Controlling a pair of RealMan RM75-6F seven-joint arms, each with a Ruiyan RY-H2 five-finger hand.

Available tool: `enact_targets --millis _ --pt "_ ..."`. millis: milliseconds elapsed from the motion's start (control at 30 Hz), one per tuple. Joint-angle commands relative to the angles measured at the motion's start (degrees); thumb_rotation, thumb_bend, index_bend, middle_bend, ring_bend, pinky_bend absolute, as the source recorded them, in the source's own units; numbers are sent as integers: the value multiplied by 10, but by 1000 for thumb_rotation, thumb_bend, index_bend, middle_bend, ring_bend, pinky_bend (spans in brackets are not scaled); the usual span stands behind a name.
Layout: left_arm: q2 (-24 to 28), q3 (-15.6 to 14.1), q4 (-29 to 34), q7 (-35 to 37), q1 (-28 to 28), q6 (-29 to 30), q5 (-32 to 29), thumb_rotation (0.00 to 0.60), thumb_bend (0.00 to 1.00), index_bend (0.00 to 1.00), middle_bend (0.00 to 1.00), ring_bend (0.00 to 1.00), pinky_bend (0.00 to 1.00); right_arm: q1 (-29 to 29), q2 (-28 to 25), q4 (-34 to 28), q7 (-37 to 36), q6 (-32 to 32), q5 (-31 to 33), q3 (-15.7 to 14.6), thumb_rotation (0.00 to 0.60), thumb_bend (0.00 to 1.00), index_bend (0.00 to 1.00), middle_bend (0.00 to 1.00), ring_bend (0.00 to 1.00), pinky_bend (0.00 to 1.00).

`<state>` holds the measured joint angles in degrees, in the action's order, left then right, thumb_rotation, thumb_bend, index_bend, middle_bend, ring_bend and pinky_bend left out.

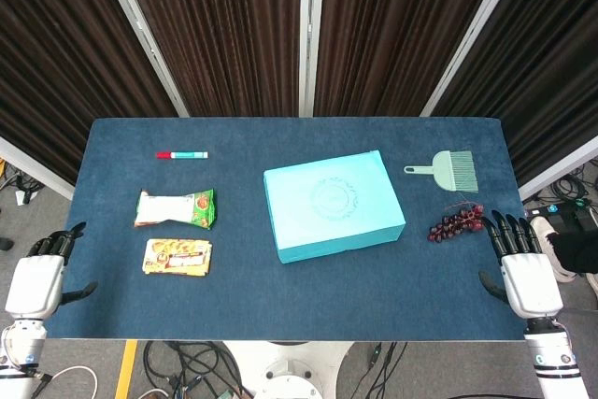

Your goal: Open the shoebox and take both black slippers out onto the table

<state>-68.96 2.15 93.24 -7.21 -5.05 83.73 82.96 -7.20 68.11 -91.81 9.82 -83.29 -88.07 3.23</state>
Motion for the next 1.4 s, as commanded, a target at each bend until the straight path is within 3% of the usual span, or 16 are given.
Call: enact_targets --millis 33,433,767,967,1400 --pt "0 -1 -3 1 0 -4 -2 600 0 112 215 171 240 1 2 3 0 1 3 0 600 157 0 16 0 42" --pt "-4 -4 0 1 -2 -9 1 600 0 113 216 171 240 -14 1 2 7 22 25 14 600 158 0 17 0 41" --pt "-13 -5 -8 5 -2 -8 4 600 0 112 216 171 240 -54 19 36 -20 101 74 31 600 158 0 17 0 41" --pt "-12 -8 -7 2 -3 -12 5 600 0 112 215 171 240 -97 38 63 -33 150 101 57 600 157 0 22 0 44" --pt "-16 -10 -14 0 -5 -19 4 600 0 112 216 171 240 -133 155 149 -47 133 116 81 600 29 0 5 0 47"
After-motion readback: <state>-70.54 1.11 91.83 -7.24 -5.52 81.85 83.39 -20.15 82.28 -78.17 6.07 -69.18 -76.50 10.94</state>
